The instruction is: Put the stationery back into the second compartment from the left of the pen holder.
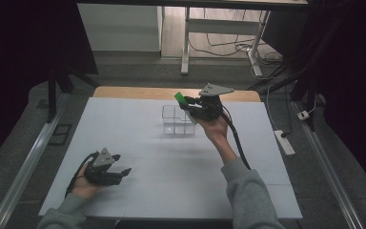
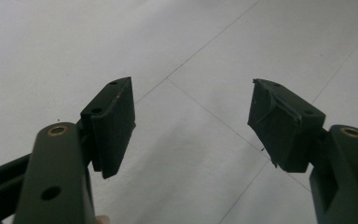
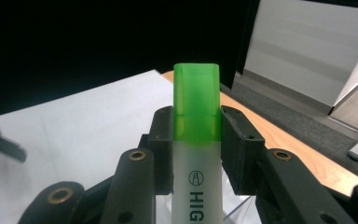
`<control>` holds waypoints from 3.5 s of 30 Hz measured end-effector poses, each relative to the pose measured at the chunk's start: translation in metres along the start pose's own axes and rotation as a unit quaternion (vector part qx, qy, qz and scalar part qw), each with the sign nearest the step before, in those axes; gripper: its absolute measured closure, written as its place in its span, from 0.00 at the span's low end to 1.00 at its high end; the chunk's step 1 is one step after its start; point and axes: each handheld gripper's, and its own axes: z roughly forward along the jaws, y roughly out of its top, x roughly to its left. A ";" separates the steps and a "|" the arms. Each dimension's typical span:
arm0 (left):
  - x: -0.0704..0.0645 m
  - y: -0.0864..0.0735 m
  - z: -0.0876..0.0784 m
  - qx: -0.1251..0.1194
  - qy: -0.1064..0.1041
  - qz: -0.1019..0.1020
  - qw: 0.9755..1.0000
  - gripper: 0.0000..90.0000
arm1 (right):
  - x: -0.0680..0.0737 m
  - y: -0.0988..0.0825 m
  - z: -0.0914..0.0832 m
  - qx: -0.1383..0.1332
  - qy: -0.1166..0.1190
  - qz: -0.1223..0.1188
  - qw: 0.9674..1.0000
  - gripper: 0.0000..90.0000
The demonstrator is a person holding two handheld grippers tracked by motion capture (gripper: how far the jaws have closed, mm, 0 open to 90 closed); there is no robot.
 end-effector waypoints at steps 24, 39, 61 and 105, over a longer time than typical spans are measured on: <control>0.001 -0.001 0.003 0.011 -0.006 0.007 1.000 0.35 | -0.026 -0.004 0.056 -0.018 -0.012 0.034 0.999 0.74; 0.001 -0.002 0.005 0.017 -0.009 0.009 1.000 0.35 | -0.030 -0.014 0.077 -0.027 -0.011 0.044 0.999 0.74; 0.003 -0.003 0.005 0.020 -0.008 0.008 1.000 0.35 | -0.021 -0.012 0.061 0.009 -0.003 0.028 1.000 0.55; 0.006 -0.004 0.004 0.017 0.001 -0.004 1.000 0.34 | 0.011 -0.123 -0.114 0.134 -0.020 0.043 0.990 0.35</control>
